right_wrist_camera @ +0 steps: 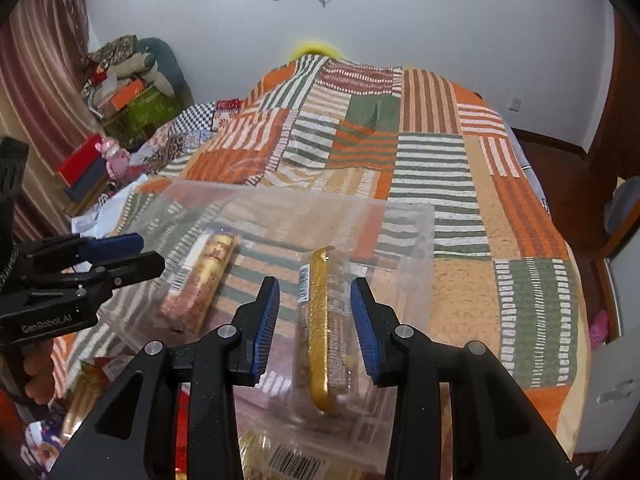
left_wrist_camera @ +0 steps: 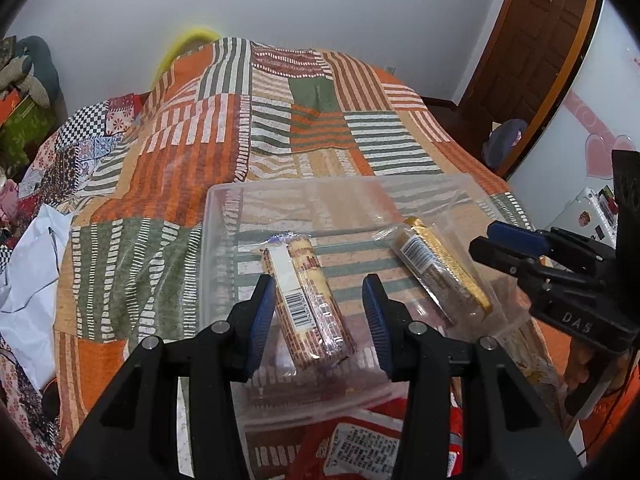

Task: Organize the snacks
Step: 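Grasp the blue chip bag with the left tool while the right tool grasps the green-topped snack bag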

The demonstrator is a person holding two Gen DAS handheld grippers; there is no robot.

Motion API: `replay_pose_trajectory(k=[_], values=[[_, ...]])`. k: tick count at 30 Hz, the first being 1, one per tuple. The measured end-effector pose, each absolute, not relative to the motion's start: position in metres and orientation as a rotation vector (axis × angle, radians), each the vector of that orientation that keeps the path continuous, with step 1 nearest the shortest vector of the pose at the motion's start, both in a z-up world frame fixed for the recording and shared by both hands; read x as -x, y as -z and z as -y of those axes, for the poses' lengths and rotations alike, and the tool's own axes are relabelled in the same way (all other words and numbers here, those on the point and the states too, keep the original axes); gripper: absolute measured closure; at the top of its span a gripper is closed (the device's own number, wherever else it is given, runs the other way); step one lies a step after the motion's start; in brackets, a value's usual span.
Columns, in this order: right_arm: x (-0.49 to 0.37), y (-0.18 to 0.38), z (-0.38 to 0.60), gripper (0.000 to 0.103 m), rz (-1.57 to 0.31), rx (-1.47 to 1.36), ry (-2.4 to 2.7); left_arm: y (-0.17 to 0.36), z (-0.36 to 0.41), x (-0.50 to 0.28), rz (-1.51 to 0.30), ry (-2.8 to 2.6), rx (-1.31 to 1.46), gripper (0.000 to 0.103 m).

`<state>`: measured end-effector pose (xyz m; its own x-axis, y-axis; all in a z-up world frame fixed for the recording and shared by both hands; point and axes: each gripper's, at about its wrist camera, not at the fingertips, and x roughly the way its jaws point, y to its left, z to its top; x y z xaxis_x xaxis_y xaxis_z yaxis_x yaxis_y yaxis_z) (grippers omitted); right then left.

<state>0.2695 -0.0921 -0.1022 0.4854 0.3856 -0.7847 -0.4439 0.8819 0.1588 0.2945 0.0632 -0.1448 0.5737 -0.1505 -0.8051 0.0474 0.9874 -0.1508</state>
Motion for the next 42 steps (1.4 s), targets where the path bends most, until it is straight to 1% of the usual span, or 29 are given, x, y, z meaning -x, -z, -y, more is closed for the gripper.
replay_pose_trajectory(k=[3,5,9,10,12,13,14,18,19,20,22,25,27,29,32,42], values=[[-0.261,0.092,0.097,0.069,-0.916,0.064,-0.504,0.135,-0.064,-0.286,-0.934,0.116,0.115,0.056],[-0.253,0.085,0.098,0.069,-0.900,0.067,-0.499,0.126,-0.064,-0.278,-0.914,0.107,0.109,0.052],[-0.233,0.068,0.104,0.069,-0.866,0.065,-0.503,0.104,-0.065,-0.252,-0.860,0.098,0.101,0.046],[-0.225,0.062,0.105,0.068,-0.850,0.070,-0.501,0.099,-0.065,-0.246,-0.849,0.096,0.099,0.043],[-0.213,0.054,0.107,0.065,-0.825,0.072,-0.494,0.090,-0.064,-0.232,-0.822,0.092,0.092,0.039],[-0.207,0.051,0.108,0.060,-0.813,0.068,-0.493,0.086,-0.064,-0.223,-0.808,0.089,0.087,0.037],[-0.201,0.047,0.109,0.058,-0.802,0.065,-0.491,0.081,-0.063,-0.215,-0.794,0.085,0.080,0.036],[-0.176,0.037,0.113,0.058,-0.774,0.043,-0.498,0.069,-0.060,-0.178,-0.753,0.082,0.070,0.035],[-0.171,0.035,0.115,0.057,-0.772,0.034,-0.502,0.066,-0.059,-0.168,-0.743,0.084,0.071,0.032],[-0.166,0.034,0.116,0.056,-0.770,0.026,-0.507,0.065,-0.059,-0.160,-0.737,0.083,0.073,0.027],[-0.153,0.032,0.117,0.053,-0.762,0.017,-0.510,0.063,-0.059,-0.139,-0.714,0.077,0.080,0.023],[-0.135,0.031,0.117,0.043,-0.744,0.019,-0.510,0.063,-0.061,-0.119,-0.707,0.077,0.094,0.022],[-0.120,0.034,0.115,0.034,-0.733,0.026,-0.507,0.065,-0.062,-0.103,-0.704,0.082,0.110,0.022],[-0.106,0.040,0.112,0.030,-0.730,0.033,-0.507,0.066,-0.061,-0.091,-0.697,0.073,0.105,0.017],[-0.090,0.048,0.108,0.029,-0.748,0.027,-0.530,0.073,-0.060,-0.069,-0.680,0.053,0.101,0.014],[-0.069,0.080,0.071,0.028,-0.845,0.041,-0.619,0.103,-0.056,-0.026,-0.699,-0.005,0.099,0.013]])
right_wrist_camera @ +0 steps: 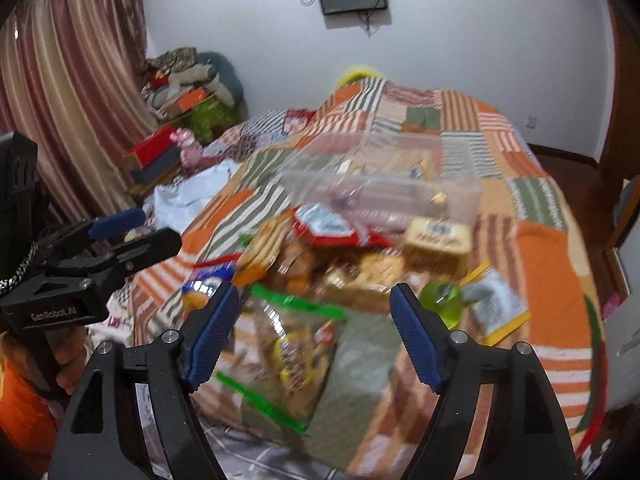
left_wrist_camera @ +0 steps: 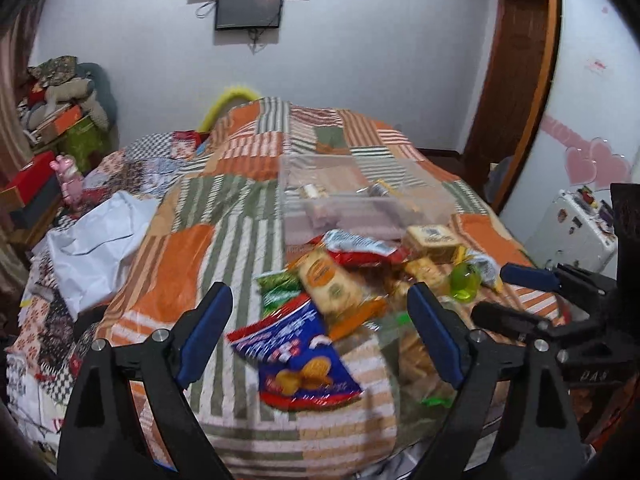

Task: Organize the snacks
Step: 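Grasp the blue chip bag with the left tool while the right tool grasps the green-topped snack bag, then carry both bags into the clear plastic box and open both tools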

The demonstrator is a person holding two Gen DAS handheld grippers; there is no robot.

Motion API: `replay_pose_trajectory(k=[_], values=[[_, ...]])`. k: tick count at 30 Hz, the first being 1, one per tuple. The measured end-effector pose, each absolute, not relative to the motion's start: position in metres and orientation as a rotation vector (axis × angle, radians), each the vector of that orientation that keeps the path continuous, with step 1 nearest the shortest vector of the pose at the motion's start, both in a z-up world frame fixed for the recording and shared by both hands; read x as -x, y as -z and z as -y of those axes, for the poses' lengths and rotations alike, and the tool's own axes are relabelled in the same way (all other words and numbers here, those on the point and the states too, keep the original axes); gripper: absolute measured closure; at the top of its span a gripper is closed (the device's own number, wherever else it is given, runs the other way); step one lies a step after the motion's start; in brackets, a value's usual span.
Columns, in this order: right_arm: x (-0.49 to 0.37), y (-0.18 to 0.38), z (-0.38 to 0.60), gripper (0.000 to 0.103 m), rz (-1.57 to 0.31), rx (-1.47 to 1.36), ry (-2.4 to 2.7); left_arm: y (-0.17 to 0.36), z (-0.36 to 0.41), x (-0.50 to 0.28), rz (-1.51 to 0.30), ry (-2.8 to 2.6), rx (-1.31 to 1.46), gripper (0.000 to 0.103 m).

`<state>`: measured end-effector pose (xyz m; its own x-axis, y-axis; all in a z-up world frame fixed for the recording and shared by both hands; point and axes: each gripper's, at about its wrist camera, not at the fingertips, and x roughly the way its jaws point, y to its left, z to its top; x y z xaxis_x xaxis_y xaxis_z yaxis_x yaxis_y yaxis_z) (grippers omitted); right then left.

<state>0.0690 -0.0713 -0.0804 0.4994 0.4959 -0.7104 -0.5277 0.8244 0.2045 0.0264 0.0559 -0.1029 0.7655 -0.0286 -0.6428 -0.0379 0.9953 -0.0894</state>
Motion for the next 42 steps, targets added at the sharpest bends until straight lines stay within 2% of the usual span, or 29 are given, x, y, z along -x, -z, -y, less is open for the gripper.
replay_pose_trajectory(k=[11,16,21,28,30,31,37,42], values=[[-0.070,0.135,0.056,0.028,-1.009,0.066,-0.606,0.152,-0.063,-0.017,-0.809,-0.016,0.169,0.013],[-0.074,0.143,0.057,0.028,-1.051,0.034,-0.608,0.170,-0.065,-0.025,-0.862,-0.015,0.205,0.013],[-0.073,0.144,0.060,0.044,-1.047,0.030,-0.620,0.180,-0.066,-0.035,-0.893,-0.020,0.217,0.013],[-0.075,0.134,0.073,0.050,-1.006,0.022,-0.598,0.200,-0.077,-0.049,-0.942,-0.048,0.281,0.013],[-0.076,0.130,0.078,0.051,-0.993,0.020,-0.585,0.204,-0.082,-0.050,-0.940,-0.032,0.320,0.017],[-0.077,0.127,0.080,0.051,-0.987,0.018,-0.578,0.204,-0.082,-0.050,-0.939,-0.016,0.328,0.028],[-0.080,0.112,0.095,0.051,-0.935,0.006,-0.535,0.196,-0.081,-0.044,-0.903,-0.034,0.280,0.037],[-0.081,0.100,0.101,0.051,-0.890,0.003,-0.509,0.180,-0.088,-0.037,-0.851,-0.072,0.267,0.038]])
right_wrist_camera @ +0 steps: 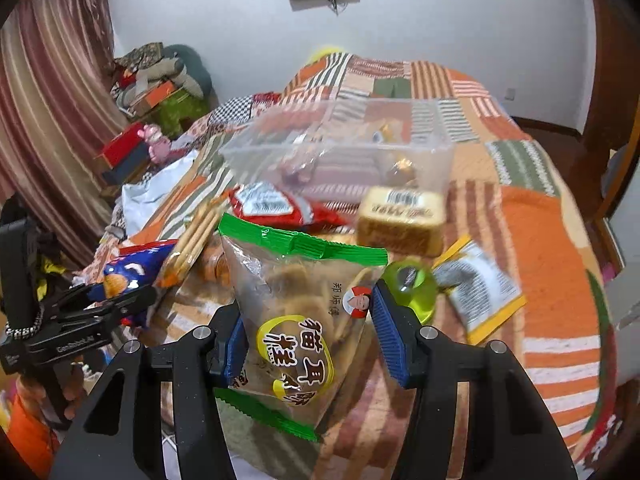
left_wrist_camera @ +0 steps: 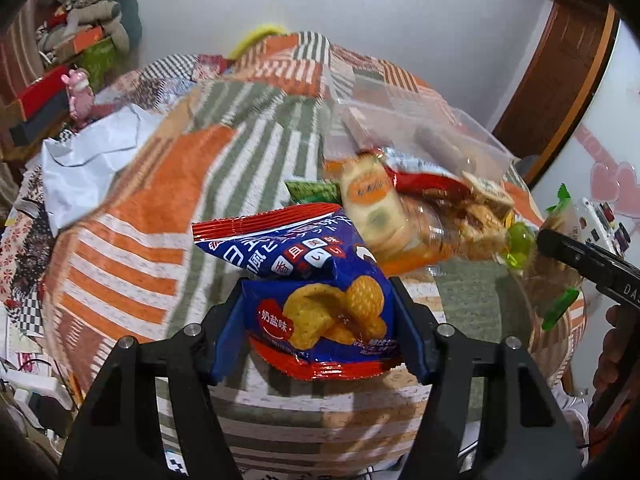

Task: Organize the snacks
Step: 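Carry both bags into the clear plastic box and open both tools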

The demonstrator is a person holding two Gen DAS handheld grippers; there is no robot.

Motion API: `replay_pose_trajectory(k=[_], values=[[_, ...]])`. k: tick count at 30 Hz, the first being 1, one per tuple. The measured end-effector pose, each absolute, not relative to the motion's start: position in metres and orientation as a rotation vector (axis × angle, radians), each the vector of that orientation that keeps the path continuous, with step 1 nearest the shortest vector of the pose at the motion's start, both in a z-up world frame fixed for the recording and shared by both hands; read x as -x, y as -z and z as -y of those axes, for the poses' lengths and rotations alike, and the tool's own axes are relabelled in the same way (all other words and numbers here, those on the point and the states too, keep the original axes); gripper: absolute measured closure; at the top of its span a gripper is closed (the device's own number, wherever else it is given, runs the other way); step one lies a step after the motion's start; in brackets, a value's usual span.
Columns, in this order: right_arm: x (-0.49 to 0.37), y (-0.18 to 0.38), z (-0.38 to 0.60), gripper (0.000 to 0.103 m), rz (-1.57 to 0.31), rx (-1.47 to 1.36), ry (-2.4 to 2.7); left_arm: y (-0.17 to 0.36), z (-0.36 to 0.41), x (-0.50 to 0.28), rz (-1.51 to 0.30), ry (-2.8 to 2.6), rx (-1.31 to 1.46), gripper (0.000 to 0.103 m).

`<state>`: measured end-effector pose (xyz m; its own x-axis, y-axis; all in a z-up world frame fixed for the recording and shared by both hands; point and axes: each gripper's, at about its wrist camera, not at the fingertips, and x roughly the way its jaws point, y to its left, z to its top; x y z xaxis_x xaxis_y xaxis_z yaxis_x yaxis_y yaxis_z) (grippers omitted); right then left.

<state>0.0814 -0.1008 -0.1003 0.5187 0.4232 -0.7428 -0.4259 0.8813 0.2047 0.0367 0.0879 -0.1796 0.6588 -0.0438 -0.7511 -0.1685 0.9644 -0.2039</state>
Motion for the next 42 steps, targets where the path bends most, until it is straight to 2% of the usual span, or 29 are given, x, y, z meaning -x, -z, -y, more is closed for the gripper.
replay_pose_trajectory(k=[19,42], values=[[-0.109,0.057,0.120,0.051,-0.738,0.014,-0.443,0.107,-0.071,-0.060,-0.651,-0.008,0.197,0.038],[-0.162,0.027,0.104,0.051,-0.614,0.030,-0.444,0.080,-0.063,-0.148,-0.591,0.050,0.166,0.038]])
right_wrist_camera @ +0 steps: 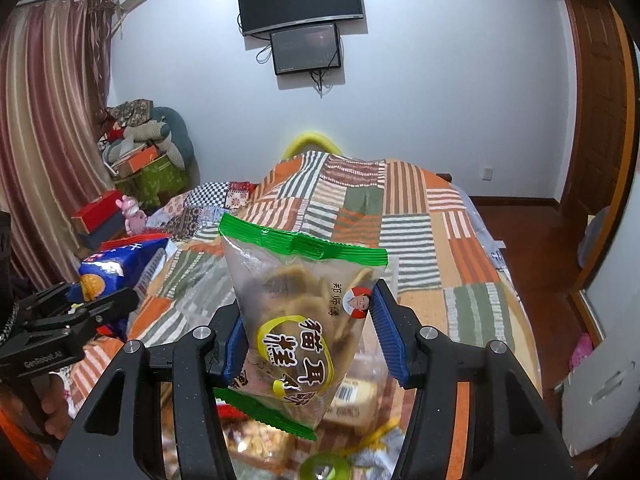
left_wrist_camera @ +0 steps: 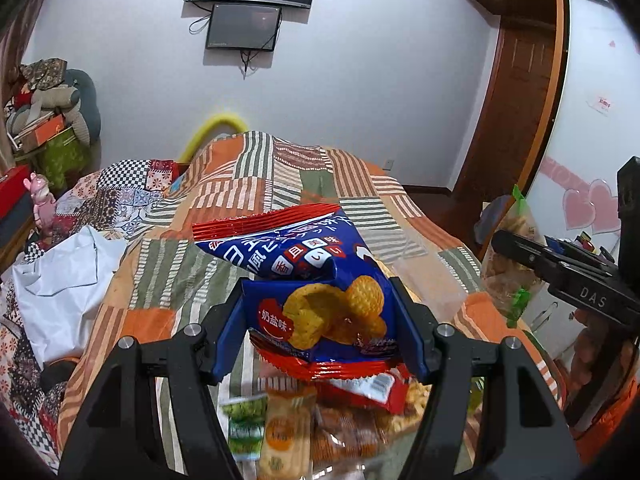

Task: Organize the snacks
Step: 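Carry both bags into the clear plastic box and open both tools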

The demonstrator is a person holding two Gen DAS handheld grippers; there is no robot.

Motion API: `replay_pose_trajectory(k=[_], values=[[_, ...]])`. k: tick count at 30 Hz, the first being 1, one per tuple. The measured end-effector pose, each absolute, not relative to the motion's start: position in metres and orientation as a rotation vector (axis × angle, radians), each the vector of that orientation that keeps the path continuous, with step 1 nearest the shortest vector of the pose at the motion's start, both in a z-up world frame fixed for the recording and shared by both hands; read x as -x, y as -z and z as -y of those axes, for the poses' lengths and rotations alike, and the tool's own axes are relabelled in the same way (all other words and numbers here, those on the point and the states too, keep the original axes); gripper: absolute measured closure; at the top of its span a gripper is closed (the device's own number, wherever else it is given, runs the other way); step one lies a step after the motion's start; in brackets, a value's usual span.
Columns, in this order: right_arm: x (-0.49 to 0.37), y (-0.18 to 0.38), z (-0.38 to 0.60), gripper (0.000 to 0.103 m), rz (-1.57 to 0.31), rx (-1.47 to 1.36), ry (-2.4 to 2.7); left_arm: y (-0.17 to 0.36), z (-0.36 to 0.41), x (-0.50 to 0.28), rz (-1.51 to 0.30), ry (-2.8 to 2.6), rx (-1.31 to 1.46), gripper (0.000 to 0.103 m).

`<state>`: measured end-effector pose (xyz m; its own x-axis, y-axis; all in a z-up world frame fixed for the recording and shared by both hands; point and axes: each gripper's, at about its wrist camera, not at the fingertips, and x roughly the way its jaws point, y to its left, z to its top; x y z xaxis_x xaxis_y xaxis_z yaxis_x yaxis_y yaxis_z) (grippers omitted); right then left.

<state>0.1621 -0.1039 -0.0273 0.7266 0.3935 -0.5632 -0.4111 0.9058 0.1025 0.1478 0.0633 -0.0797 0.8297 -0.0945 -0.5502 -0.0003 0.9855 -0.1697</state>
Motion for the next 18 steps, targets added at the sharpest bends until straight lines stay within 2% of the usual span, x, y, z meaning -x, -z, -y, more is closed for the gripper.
replay_pose_trajectory(k=[18], values=[[-0.215,0.054,0.079,0.051,-0.690,0.025,-0.475,0.108,-0.066,-0.222,-0.687,0.066,0.136,0.037]])
